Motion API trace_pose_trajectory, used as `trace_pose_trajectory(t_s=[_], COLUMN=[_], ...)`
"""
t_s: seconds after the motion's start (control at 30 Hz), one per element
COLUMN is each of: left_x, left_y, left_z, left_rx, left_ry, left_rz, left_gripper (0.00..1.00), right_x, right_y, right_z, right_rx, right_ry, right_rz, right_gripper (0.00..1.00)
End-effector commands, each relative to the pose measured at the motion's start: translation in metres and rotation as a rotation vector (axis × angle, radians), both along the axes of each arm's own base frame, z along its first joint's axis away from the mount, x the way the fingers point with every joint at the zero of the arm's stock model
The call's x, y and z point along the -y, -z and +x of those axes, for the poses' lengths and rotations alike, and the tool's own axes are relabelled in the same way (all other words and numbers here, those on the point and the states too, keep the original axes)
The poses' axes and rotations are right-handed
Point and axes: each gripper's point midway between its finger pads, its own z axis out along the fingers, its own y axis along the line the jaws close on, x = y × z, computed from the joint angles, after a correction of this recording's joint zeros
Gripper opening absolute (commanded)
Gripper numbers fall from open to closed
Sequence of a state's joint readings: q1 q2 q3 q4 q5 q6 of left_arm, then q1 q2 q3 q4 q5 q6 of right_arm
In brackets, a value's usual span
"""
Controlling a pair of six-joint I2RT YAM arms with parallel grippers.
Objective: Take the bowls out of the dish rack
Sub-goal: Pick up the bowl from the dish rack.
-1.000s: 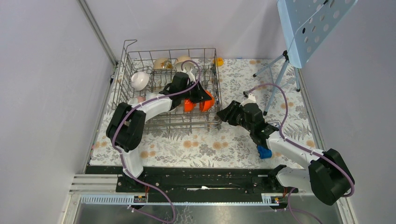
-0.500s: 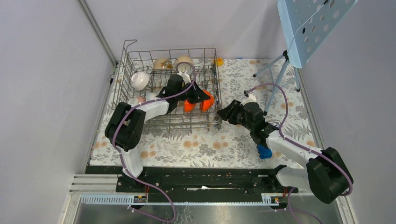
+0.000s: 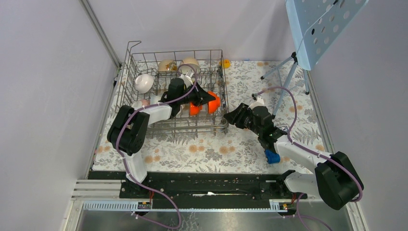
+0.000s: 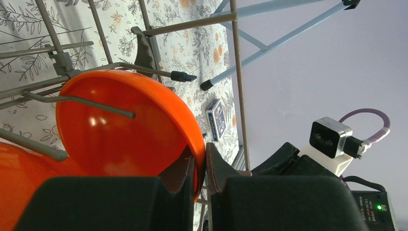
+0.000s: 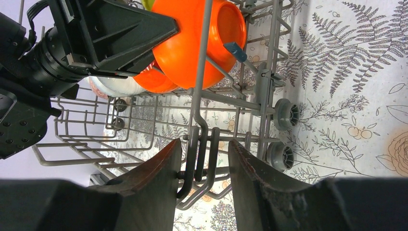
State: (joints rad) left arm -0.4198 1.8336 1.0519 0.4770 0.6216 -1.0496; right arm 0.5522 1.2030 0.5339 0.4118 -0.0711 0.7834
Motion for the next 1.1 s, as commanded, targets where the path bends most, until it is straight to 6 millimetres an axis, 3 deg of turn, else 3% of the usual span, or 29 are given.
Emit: trace_pose_trajectory(t_s=[0.0,0.87,0.97,1.07], left_x=[0.0,-0.006,-0.008,-0.012], left_y=[-0.092,-0.157,-0.167,-0.182], left_z=[-0.009,-0.018,-0.022,-0.029], left_rx=[0.217,0.319,0.338,0.369], left_ry=[0.048,0.056,0.054,0.049], left_rz=[-0.149,-0.255,-0.265,-0.268], left_gripper=[0.0,0.0,0.0,0.0], right_x=[0.016,0.02,0.021,0.025], right_y=[0.015,0.012,0.007,-0.005], right_z=[0.005,0.006,0.006,0.006], right_rx=[-0.021,-0.015,-0.008,0.017], right_ry=[0.054,0.062,0.061,0.066], right_rz=[-0.043,-0.052,-0.06,-0.078], right_gripper=[0.47,0.48,0.51,0.61])
